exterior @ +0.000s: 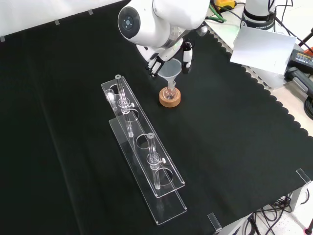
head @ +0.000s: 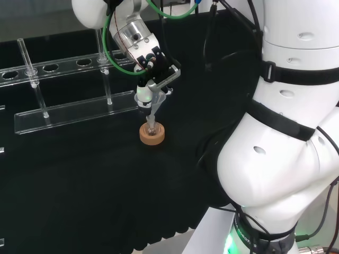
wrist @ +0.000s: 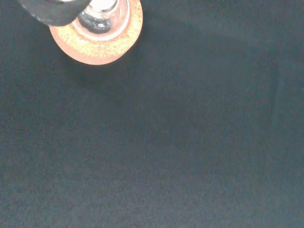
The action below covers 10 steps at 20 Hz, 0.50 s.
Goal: Place the funnel on the round-bottom flask.
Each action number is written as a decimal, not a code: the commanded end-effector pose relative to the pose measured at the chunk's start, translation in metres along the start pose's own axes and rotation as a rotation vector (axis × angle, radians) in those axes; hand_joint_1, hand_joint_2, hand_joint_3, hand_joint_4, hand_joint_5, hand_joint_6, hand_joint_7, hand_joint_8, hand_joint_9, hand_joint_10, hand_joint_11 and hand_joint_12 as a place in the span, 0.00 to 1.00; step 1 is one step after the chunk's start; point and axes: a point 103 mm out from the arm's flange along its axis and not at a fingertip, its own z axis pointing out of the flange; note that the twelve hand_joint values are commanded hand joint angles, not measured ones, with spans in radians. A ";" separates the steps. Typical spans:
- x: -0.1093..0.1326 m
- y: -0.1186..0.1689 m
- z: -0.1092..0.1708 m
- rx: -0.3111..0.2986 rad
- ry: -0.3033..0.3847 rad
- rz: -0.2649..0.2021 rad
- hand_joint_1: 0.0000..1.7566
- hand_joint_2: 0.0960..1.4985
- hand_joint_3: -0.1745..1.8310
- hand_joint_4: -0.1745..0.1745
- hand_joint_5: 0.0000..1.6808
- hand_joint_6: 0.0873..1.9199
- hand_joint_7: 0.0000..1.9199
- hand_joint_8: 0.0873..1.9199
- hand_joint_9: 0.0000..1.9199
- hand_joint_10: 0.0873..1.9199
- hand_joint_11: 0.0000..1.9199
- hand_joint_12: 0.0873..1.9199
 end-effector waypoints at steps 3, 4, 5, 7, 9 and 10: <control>-0.002 0.000 0.002 0.005 0.010 -0.014 0.40 0.66 0.00 0.38 0.21 0.05 0.08 0.33 0.24 0.30 0.21 0.67; -0.002 0.000 0.002 0.005 0.008 -0.015 0.40 0.65 0.00 0.38 0.20 0.04 0.06 0.32 0.23 0.30 0.20 0.67; -0.002 0.000 0.002 0.005 0.008 -0.017 0.40 0.65 0.00 0.38 0.20 0.03 0.05 0.32 0.22 0.31 0.20 0.67; 0.000 0.000 0.002 0.007 0.004 -0.017 0.39 0.65 0.00 0.38 0.19 0.02 0.04 0.32 0.21 0.32 0.19 0.68; 0.001 0.000 0.001 0.007 0.001 -0.014 0.39 0.65 0.00 0.38 0.19 0.01 0.03 0.31 0.20 0.32 0.19 0.68; 0.001 0.000 0.001 0.008 0.003 -0.016 0.39 0.65 0.00 0.38 0.19 0.01 0.03 0.31 0.20 0.32 0.19 0.68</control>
